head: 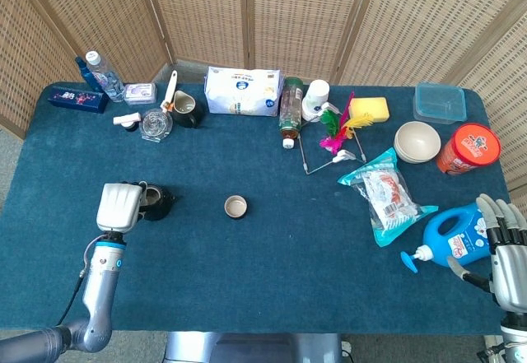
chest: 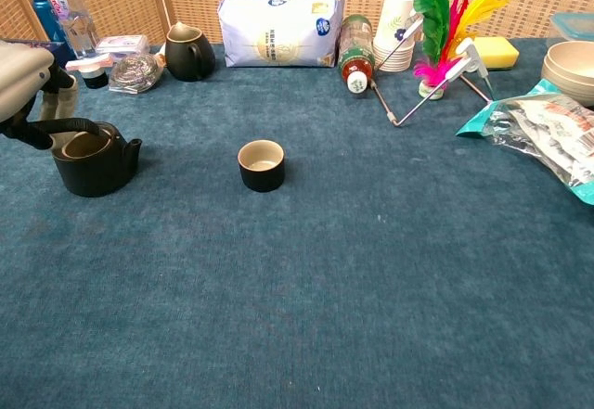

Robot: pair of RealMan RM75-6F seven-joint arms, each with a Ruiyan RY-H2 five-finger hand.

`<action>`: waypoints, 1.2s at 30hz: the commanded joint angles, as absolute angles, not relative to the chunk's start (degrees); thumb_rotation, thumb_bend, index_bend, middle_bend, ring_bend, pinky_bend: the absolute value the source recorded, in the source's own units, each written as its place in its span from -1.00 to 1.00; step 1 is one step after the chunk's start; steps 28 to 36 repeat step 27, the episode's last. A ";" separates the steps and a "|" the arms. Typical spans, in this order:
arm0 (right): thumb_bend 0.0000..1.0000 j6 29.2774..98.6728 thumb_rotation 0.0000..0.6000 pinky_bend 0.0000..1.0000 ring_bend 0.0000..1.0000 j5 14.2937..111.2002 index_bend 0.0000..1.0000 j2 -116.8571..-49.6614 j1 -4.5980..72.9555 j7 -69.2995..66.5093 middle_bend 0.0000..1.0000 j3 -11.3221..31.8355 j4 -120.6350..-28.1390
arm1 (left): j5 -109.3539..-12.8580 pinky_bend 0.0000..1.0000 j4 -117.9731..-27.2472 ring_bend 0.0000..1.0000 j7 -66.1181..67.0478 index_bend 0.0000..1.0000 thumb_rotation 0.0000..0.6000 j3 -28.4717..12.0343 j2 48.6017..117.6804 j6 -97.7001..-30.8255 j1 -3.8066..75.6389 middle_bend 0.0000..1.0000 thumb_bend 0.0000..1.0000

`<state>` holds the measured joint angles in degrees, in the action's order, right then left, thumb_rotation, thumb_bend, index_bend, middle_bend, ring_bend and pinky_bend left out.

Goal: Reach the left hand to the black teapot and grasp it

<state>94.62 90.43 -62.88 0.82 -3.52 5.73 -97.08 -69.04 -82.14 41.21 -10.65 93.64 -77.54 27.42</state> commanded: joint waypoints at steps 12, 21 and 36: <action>-0.78 93.68 1.00 -1.00 -1.00 90.07 -1.00 -62.91 0.96 -3.21 -1.00 5.47 -97.56 | -78.74 0.71 -82.36 0.58 34.57 0.43 1.00 -9.87 87.34 -77.13 30.23 0.64 0.43; -0.78 92.95 1.00 -1.00 -1.00 89.82 -1.00 -63.03 1.12 -2.71 -1.00 5.30 -97.74 | -83.30 0.71 -83.43 0.57 33.42 0.43 1.00 -10.93 84.48 -74.62 34.20 0.64 0.40; -0.78 92.46 1.00 -1.00 -1.00 89.34 -1.00 -63.08 1.23 -2.65 -1.00 5.34 -97.71 | -86.11 0.71 -80.25 0.57 34.22 0.43 1.00 -11.75 85.16 -71.43 38.74 0.64 0.39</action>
